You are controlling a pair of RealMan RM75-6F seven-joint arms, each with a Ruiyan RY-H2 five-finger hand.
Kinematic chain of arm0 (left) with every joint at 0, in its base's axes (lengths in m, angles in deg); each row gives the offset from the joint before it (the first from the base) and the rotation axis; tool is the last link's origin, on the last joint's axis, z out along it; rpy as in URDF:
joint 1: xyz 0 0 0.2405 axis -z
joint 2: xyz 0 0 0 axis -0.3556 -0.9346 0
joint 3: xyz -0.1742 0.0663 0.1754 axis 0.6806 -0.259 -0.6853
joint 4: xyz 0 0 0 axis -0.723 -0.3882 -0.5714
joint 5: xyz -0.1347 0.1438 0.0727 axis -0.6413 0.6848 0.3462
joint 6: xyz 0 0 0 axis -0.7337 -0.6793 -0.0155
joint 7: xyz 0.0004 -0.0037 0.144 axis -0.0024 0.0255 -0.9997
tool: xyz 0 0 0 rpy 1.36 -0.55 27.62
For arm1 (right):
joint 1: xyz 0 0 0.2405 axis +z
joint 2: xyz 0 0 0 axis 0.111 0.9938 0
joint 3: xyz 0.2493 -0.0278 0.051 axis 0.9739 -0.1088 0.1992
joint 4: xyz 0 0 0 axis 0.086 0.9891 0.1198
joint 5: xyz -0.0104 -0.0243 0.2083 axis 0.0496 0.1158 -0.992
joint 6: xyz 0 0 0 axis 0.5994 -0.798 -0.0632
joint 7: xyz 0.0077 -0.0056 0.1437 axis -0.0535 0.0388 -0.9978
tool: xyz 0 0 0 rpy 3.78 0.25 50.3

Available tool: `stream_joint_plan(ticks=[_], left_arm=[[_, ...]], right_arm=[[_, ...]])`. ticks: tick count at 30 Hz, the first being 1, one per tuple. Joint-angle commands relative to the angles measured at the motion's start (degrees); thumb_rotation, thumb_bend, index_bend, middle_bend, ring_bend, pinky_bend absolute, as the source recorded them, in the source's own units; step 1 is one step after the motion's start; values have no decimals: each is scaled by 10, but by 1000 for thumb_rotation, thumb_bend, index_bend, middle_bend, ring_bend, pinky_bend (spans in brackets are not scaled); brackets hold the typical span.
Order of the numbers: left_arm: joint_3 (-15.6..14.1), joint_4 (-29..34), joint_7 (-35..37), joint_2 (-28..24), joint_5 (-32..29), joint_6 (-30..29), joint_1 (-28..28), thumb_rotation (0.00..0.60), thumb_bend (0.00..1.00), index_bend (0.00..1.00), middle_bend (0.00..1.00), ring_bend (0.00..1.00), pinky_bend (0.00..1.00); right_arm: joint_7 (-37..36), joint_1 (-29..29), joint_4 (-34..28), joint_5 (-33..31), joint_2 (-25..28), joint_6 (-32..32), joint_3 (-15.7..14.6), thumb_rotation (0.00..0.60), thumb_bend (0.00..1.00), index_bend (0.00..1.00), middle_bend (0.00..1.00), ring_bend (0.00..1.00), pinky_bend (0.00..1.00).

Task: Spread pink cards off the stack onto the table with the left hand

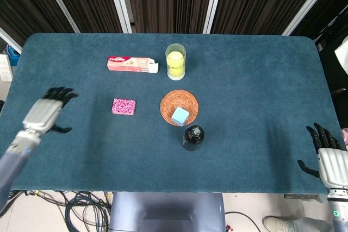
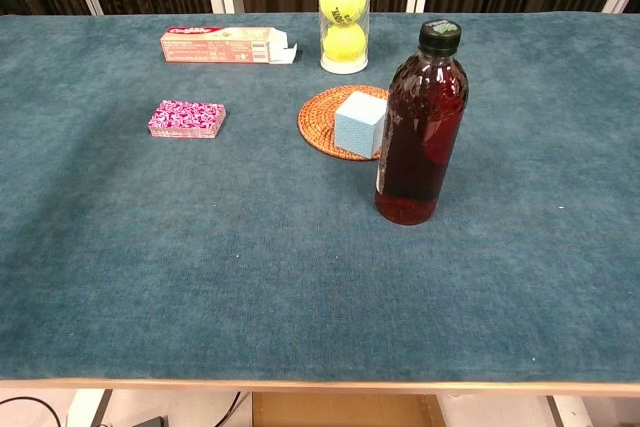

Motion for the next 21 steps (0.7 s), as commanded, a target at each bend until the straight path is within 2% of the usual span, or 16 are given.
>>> stream_joint_plan(ticks=[1, 8, 21], left_arm=[[33, -43, -108, 83, -161, 81, 125, 600, 99, 245, 155, 0, 0], [18, -99, -158, 140, -262, 93, 186, 600, 125, 280, 155, 0, 0], [-14, -155, -196, 198, -349, 92, 237, 600, 142, 342, 156, 0, 0]], right_arm=[[-2, 0, 1, -1, 0, -1, 1, 600, 192, 96, 38, 73, 205], [-8, -4, 3, -2, 1, -9, 3, 600, 192, 96, 38, 73, 205], [-21, -6, 7, -2, 2, -13, 6, 600, 192, 96, 39, 73, 205]])
